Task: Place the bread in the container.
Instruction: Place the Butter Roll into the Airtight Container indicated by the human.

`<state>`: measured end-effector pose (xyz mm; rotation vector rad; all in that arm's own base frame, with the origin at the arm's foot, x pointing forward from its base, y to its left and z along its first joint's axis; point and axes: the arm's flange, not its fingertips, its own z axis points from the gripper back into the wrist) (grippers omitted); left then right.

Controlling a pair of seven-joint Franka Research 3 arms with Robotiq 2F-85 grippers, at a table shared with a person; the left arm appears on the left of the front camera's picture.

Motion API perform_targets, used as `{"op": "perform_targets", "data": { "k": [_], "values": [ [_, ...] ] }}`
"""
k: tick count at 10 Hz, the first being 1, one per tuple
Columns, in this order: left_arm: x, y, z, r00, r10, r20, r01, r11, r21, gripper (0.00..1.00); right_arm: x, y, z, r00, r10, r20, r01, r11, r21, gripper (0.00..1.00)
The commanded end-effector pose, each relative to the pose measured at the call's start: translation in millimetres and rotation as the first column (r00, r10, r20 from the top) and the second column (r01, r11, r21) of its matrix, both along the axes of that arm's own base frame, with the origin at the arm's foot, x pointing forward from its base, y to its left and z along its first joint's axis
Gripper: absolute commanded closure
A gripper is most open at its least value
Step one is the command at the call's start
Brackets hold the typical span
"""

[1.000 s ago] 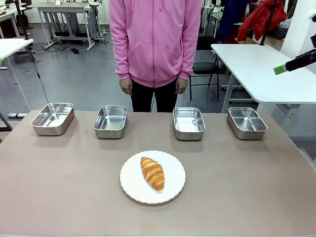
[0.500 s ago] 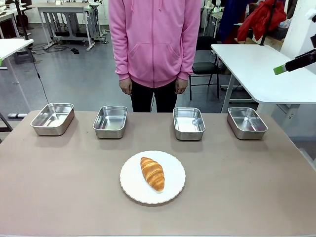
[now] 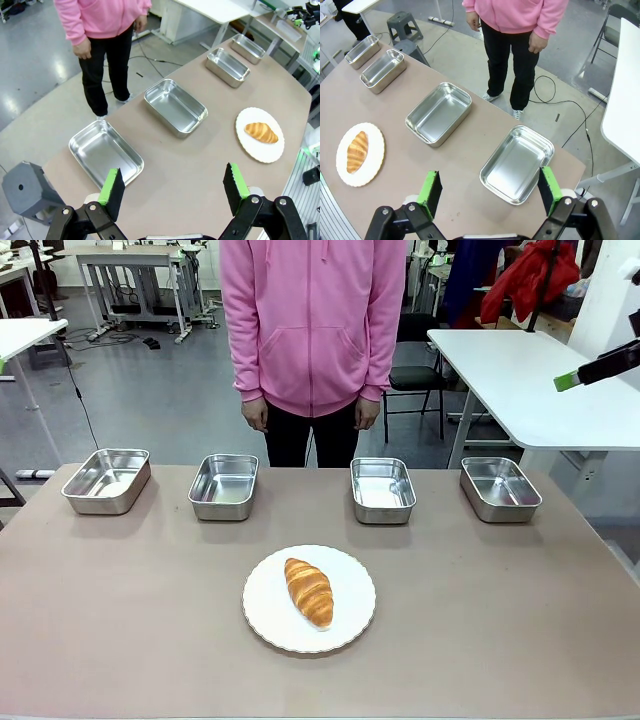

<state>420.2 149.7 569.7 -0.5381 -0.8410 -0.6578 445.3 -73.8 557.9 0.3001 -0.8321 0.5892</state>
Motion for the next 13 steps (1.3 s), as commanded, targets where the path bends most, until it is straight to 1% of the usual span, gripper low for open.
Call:
{"op": "perform_targets", "data": {
  "k": [1, 13],
  "values": [
    [-0.8, 0.7, 0.4, 1.0, -0.003, 0.006, 0.003, 1.0, 0.002, 0.0, 0.8, 0.5, 0.2, 1.0, 0.005, 0.006, -0.005, 1.0, 0.013, 0.0],
    [-0.8, 0.7, 0.4, 1.0, -0.003, 0.006, 0.003, 1.0, 0.002, 0.0, 0.8, 0.5, 0.2, 1.0, 0.005, 0.006, -0.005, 1.0, 0.013, 0.0]
  ]
}}
